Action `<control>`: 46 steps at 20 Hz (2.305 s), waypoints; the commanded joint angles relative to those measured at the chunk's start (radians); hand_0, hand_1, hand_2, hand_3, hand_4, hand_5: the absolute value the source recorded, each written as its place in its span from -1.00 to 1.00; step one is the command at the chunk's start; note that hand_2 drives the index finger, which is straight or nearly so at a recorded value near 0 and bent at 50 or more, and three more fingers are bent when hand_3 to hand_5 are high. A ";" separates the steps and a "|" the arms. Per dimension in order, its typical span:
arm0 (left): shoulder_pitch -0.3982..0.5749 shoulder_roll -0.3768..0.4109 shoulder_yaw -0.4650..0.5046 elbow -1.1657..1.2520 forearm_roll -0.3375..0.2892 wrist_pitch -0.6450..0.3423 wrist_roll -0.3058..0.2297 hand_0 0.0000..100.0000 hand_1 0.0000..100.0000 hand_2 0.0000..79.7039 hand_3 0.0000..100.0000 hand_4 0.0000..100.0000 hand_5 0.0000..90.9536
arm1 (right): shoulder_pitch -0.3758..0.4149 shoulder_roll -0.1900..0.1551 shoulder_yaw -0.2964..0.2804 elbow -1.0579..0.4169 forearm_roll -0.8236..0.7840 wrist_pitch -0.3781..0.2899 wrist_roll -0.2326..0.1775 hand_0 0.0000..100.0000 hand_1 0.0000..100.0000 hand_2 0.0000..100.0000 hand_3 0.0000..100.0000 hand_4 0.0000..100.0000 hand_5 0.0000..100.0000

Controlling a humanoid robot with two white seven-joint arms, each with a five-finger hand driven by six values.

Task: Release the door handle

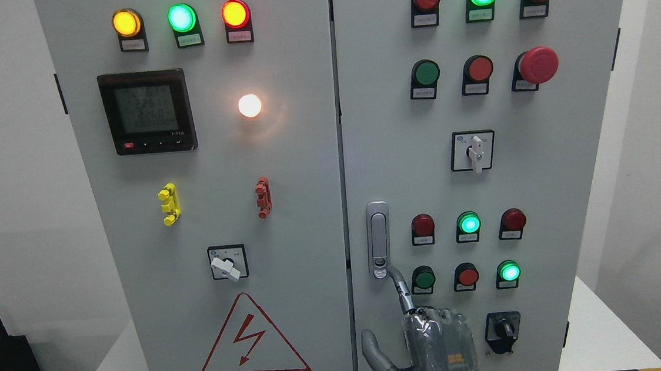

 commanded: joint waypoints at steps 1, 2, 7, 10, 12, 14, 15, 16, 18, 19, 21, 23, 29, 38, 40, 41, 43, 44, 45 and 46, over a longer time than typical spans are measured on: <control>0.000 -0.001 -0.012 -0.015 0.000 0.000 0.001 -0.76 -0.22 -1.00 -1.00 -1.00 -1.00 | -0.004 -0.001 0.003 0.011 0.001 -0.004 0.002 -0.24 -0.22 -0.84 1.00 1.00 0.99; 0.000 -0.001 -0.012 -0.015 0.000 0.000 0.002 -0.76 -0.22 -1.00 -1.00 -1.00 -1.00 | -0.004 -0.001 0.003 0.011 0.001 -0.004 0.002 -0.24 -0.22 -0.84 1.00 1.00 0.99; 0.000 -0.001 -0.012 -0.015 -0.001 0.000 0.001 -0.76 -0.22 -1.00 -1.00 -1.00 -1.00 | -0.003 -0.001 0.005 0.014 0.001 -0.005 0.022 -0.24 -0.23 -0.83 1.00 1.00 0.99; 0.000 -0.001 -0.012 -0.015 0.000 0.000 0.001 -0.76 -0.22 -1.00 -1.00 -1.00 -1.00 | -0.003 -0.003 0.005 0.014 0.001 -0.008 0.031 -0.24 -0.23 -0.83 1.00 1.00 0.99; 0.000 -0.001 -0.012 -0.015 0.000 0.000 0.001 -0.76 -0.22 -1.00 -1.00 -1.00 -1.00 | -0.004 -0.003 0.005 0.016 0.001 -0.008 0.034 -0.24 -0.23 -0.83 1.00 1.00 0.99; 0.000 -0.001 -0.012 -0.015 0.000 0.000 0.001 -0.76 -0.22 -1.00 -1.00 -1.00 -1.00 | -0.009 -0.003 0.003 0.016 0.001 -0.008 0.034 -0.24 -0.23 -0.83 1.00 1.00 0.99; 0.000 -0.001 -0.012 -0.015 0.000 0.000 0.001 -0.76 -0.22 -1.00 -1.00 -1.00 -1.00 | -0.010 -0.003 0.003 0.014 0.001 -0.008 0.034 -0.24 -0.24 -0.83 1.00 1.00 0.99; 0.000 -0.001 -0.012 -0.015 -0.001 0.000 0.001 -0.76 -0.22 -1.00 -1.00 -1.00 -1.00 | -0.010 -0.003 0.004 0.014 0.001 -0.008 0.036 -0.24 -0.24 -0.83 1.00 1.00 0.99; 0.000 -0.001 -0.012 -0.015 0.000 0.000 0.001 -0.76 -0.22 -1.00 -1.00 -1.00 -1.00 | -0.010 -0.003 0.005 0.014 0.001 -0.008 0.036 -0.24 -0.24 -0.83 1.00 1.00 0.99; 0.000 -0.001 -0.012 -0.015 0.000 0.000 0.002 -0.76 -0.22 -1.00 -1.00 -1.00 -1.00 | -0.010 -0.003 0.005 0.014 0.001 -0.008 0.036 -0.24 -0.24 -0.83 1.00 1.00 0.99; 0.000 -0.001 -0.012 -0.015 0.000 0.000 0.001 -0.76 -0.22 -1.00 -1.00 -1.00 -1.00 | -0.009 -0.003 0.005 0.014 0.001 -0.008 0.036 -0.24 -0.24 -0.83 1.00 1.00 0.99; 0.000 -0.001 -0.012 -0.015 -0.001 0.000 0.001 -0.76 -0.22 -1.00 -1.00 -1.00 -1.00 | -0.007 -0.003 0.005 0.014 0.001 -0.008 0.036 -0.24 -0.24 -0.83 1.00 1.00 0.99; 0.000 -0.001 -0.012 -0.015 -0.001 0.000 0.001 -0.76 -0.22 -1.00 -1.00 -1.00 -1.00 | -0.007 -0.001 0.005 0.025 0.001 -0.008 0.039 -0.24 -0.24 -0.82 1.00 1.00 0.99; 0.000 -0.001 -0.012 -0.015 0.000 0.000 0.001 -0.76 -0.22 -1.00 -1.00 -1.00 -1.00 | -0.009 -0.001 0.005 0.026 0.002 -0.007 0.042 -0.24 -0.25 -0.80 1.00 1.00 0.99; 0.000 -0.001 -0.012 -0.015 0.000 0.000 0.001 -0.76 -0.22 -1.00 -1.00 -1.00 -1.00 | -0.007 -0.001 0.005 0.025 0.002 -0.007 0.059 -0.24 -0.25 -0.80 1.00 1.00 0.99; 0.000 -0.001 -0.012 -0.015 0.000 0.000 0.001 -0.76 -0.22 -1.00 -1.00 -1.00 -1.00 | -0.007 -0.001 0.005 0.025 0.002 -0.007 0.060 -0.24 -0.25 -0.80 1.00 1.00 0.99; 0.000 -0.001 -0.012 -0.015 0.000 0.000 0.001 -0.76 -0.22 -1.00 -1.00 -1.00 -1.00 | -0.007 -0.001 0.005 0.025 0.002 -0.007 0.062 -0.24 -0.25 -0.80 1.00 1.00 0.99; 0.000 -0.001 -0.012 -0.015 -0.001 0.000 0.001 -0.76 -0.22 -1.00 -1.00 -1.00 -1.00 | -0.004 -0.001 0.005 0.025 0.002 -0.007 0.062 -0.24 -0.25 -0.79 1.00 1.00 0.99; 0.000 -0.001 -0.012 -0.015 -0.001 0.000 0.001 -0.76 -0.22 -1.00 -1.00 -1.00 -1.00 | -0.004 -0.001 0.005 0.025 0.002 -0.007 0.062 -0.24 -0.25 -0.79 1.00 1.00 0.99; 0.000 -0.001 -0.012 -0.015 -0.001 0.000 0.001 -0.76 -0.22 -1.00 -1.00 -1.00 -1.00 | -0.004 -0.001 0.005 0.025 0.002 -0.007 0.062 -0.24 -0.25 -0.79 1.00 1.00 0.99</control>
